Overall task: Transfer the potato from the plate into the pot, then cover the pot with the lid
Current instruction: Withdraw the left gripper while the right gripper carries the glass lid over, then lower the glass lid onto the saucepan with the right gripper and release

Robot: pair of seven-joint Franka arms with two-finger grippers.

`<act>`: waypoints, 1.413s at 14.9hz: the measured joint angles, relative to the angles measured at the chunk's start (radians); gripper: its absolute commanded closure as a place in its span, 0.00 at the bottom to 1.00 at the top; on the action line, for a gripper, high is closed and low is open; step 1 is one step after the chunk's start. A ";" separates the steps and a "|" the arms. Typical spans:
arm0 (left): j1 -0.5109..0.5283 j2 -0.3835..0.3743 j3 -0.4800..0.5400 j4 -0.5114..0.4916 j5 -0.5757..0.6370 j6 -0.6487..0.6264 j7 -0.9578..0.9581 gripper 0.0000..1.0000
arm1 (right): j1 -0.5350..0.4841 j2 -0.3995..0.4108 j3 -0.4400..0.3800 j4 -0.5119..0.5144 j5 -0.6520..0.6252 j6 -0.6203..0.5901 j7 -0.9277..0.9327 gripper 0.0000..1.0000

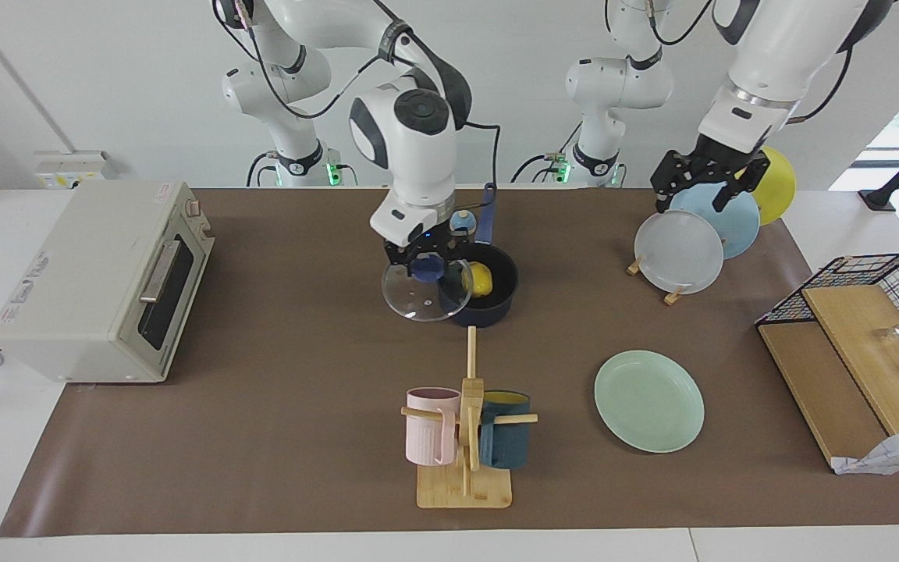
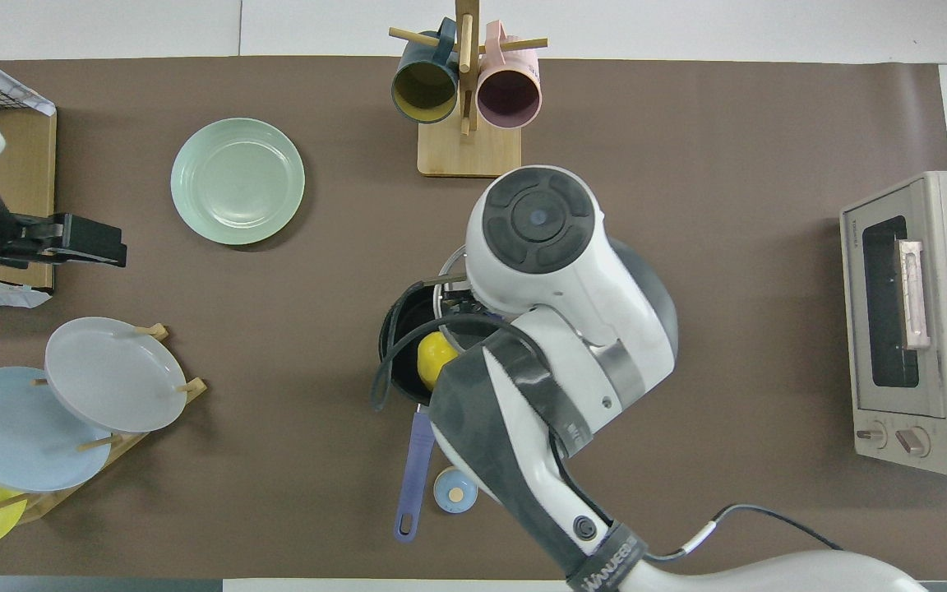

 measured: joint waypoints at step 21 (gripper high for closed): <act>0.054 -0.026 -0.022 0.000 0.005 -0.069 0.044 0.00 | 0.135 -0.012 -0.005 -0.156 -0.037 0.186 0.127 1.00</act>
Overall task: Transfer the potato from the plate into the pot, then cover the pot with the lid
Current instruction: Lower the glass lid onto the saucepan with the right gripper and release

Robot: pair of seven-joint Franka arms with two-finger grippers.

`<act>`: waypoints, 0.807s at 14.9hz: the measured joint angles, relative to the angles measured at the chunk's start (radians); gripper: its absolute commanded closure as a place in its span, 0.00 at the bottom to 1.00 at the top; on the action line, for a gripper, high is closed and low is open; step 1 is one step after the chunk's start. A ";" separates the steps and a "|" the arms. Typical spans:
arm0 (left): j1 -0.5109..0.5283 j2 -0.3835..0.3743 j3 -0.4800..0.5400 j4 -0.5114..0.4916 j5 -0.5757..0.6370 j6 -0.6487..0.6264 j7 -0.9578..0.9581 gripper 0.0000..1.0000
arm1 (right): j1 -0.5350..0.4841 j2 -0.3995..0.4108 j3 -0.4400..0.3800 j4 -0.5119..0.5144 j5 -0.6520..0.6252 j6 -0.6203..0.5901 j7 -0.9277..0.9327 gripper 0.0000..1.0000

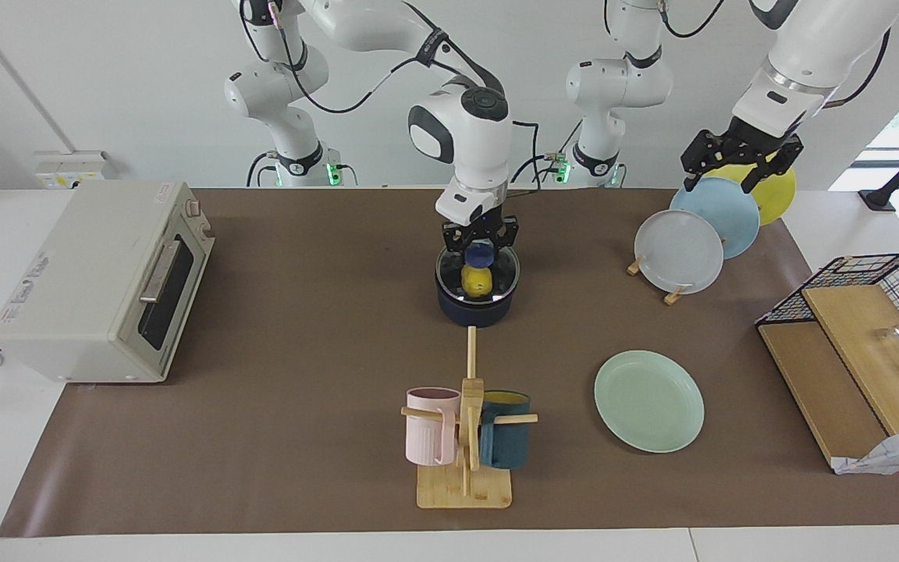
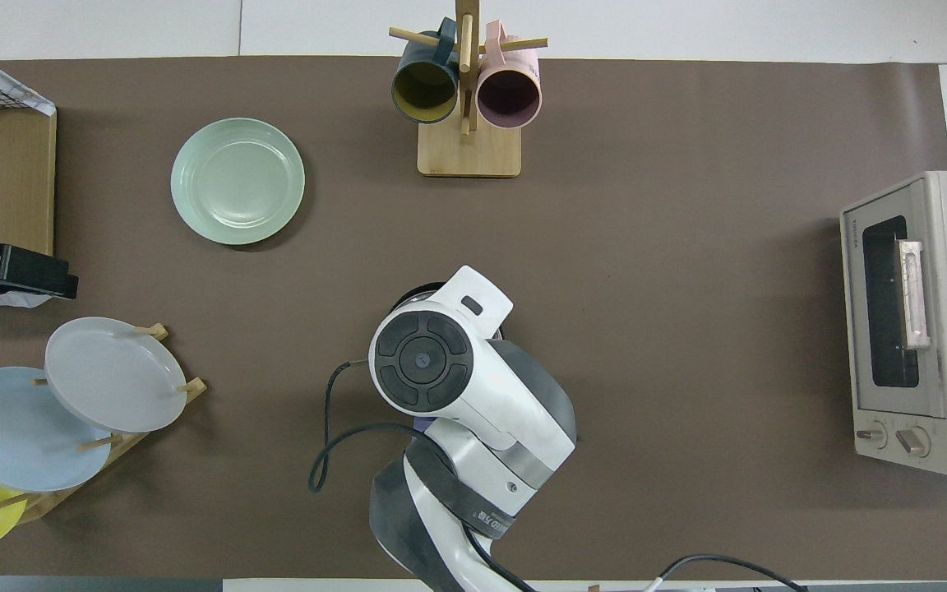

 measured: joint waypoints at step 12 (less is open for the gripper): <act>0.020 0.028 0.008 0.036 0.007 0.041 0.001 0.00 | 0.001 -0.002 0.000 -0.015 -0.035 0.033 0.000 0.43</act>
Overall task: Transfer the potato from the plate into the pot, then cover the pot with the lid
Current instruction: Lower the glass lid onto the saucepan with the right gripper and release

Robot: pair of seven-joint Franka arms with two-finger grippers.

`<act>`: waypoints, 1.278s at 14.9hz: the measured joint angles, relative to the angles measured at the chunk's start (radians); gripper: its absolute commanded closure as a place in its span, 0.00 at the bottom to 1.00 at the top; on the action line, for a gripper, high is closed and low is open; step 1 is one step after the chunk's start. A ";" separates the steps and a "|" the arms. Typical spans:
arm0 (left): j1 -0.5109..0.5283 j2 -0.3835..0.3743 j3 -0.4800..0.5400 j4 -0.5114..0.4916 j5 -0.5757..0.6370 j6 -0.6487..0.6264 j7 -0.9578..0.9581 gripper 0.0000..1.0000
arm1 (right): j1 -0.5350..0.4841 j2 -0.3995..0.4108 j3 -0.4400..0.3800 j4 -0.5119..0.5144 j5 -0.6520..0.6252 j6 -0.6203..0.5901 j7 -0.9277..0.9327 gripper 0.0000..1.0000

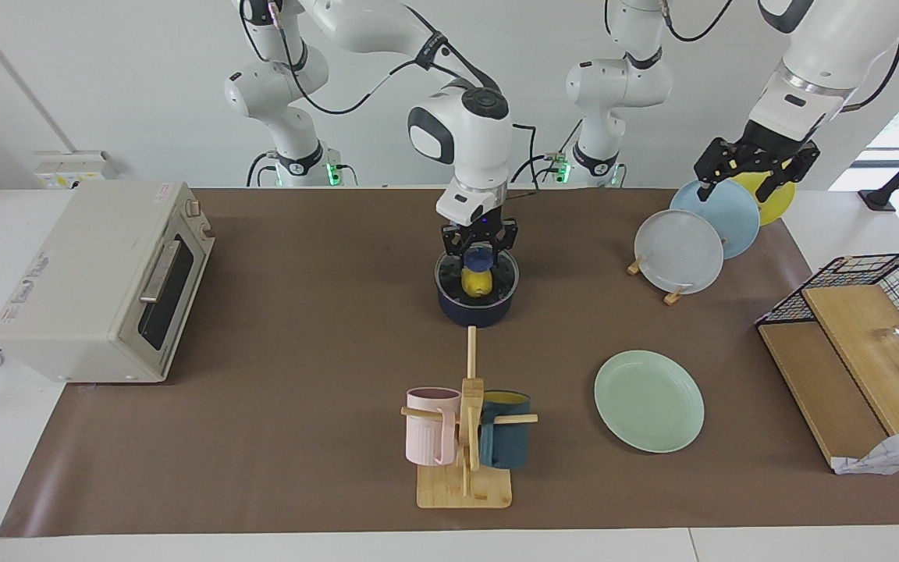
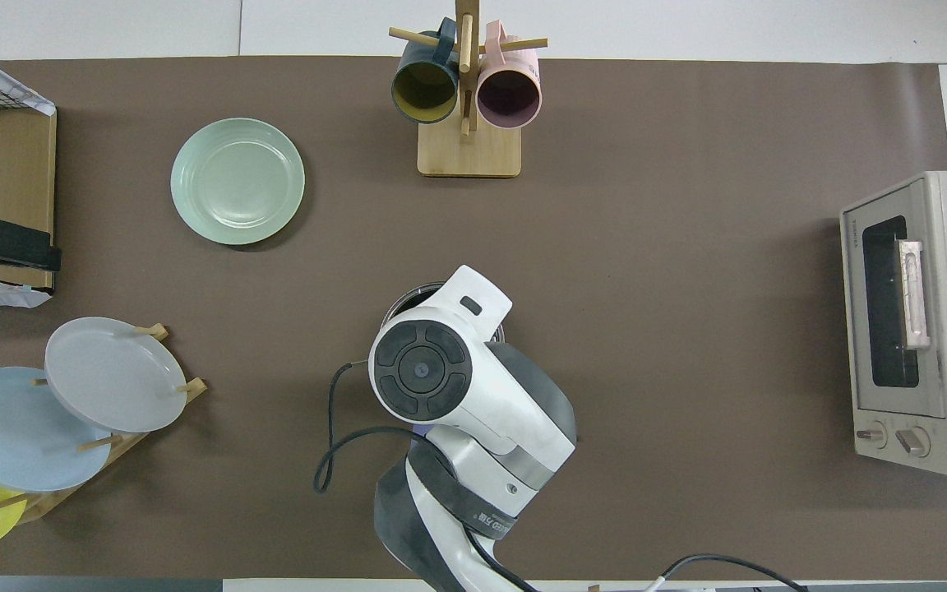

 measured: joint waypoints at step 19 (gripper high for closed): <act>0.008 0.000 -0.003 -0.005 0.000 0.002 0.000 0.00 | -0.279 -0.063 -0.019 0.404 -0.021 -0.541 -0.355 0.00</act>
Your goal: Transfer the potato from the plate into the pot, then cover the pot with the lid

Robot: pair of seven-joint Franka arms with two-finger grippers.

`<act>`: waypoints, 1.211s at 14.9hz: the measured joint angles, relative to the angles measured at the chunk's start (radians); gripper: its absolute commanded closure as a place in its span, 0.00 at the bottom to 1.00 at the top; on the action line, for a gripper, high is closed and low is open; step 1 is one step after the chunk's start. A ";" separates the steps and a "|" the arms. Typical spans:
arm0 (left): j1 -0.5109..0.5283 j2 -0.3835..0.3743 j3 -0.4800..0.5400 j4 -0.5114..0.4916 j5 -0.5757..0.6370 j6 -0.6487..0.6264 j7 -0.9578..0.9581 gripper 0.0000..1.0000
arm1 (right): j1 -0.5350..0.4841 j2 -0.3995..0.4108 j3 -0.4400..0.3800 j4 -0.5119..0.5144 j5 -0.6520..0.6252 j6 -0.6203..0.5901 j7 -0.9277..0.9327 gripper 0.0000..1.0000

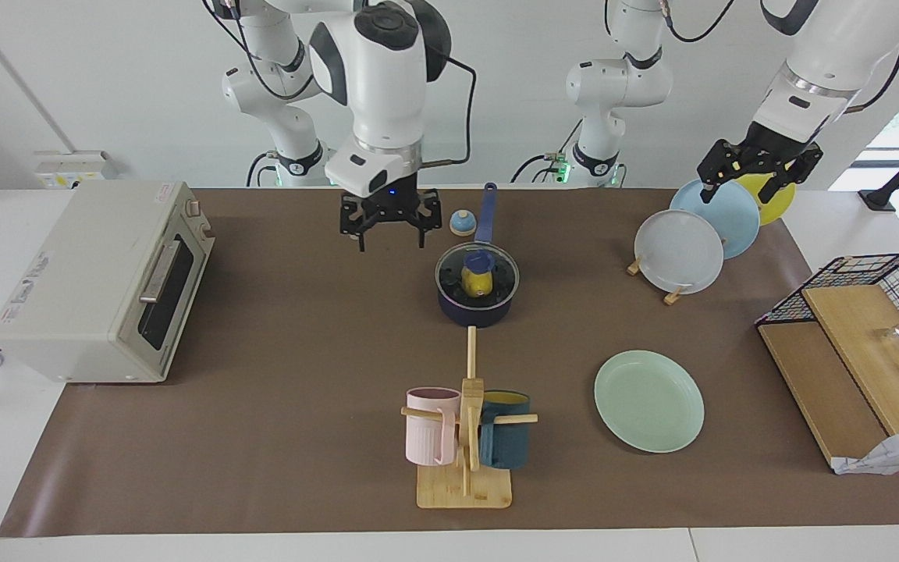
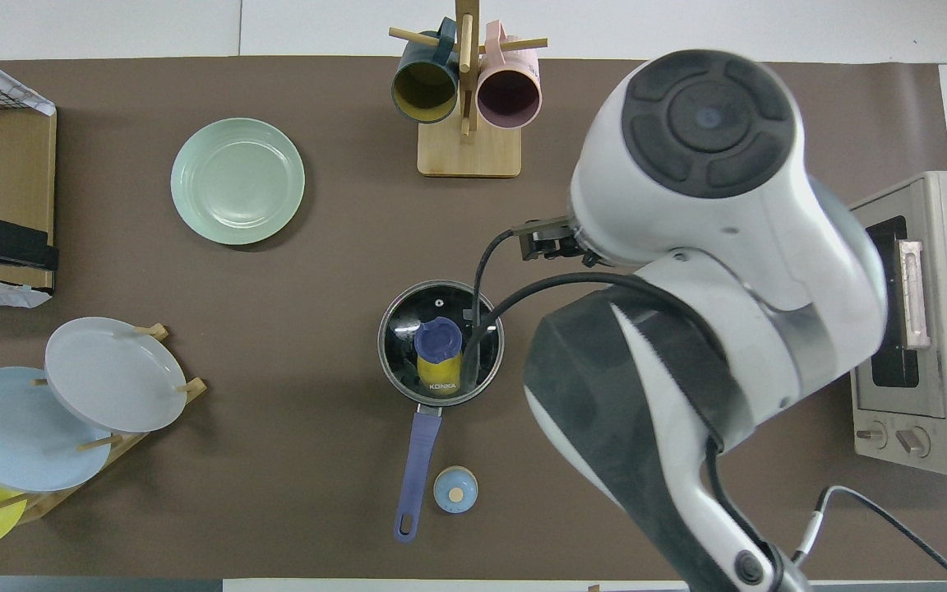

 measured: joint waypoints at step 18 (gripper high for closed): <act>0.000 -0.017 0.001 -0.037 0.000 -0.002 0.000 0.00 | -0.357 -0.059 -0.005 0.046 0.001 -0.217 -0.338 0.00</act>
